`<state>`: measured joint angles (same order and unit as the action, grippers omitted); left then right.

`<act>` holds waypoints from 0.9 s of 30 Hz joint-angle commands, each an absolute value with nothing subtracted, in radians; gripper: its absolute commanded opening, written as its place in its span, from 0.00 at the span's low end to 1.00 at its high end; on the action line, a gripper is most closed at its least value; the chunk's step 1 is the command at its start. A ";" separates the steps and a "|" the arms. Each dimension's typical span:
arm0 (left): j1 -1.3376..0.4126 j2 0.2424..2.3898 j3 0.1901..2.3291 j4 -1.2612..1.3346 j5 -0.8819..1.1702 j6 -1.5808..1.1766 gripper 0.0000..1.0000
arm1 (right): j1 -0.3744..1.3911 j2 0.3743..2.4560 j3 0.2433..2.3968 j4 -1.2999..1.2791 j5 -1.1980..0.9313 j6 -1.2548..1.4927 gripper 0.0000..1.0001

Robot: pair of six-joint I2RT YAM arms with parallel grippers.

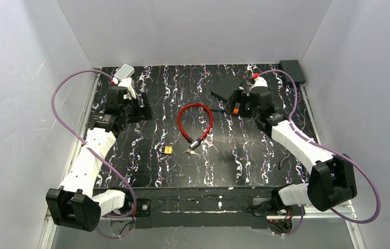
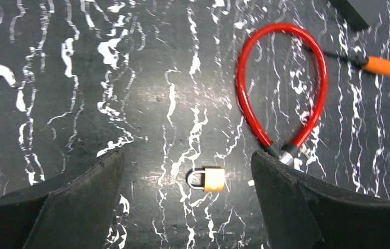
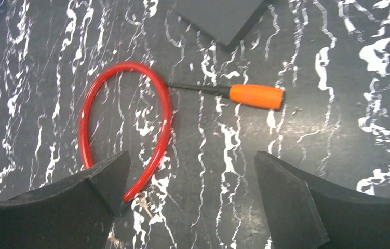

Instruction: Unlock with the key

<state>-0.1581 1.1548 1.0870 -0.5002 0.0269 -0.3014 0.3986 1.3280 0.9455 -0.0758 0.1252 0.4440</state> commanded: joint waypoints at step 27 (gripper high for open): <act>-0.402 1.115 1.101 -0.556 -0.120 -0.205 0.87 | 0.902 1.485 1.056 -0.286 0.097 0.195 0.98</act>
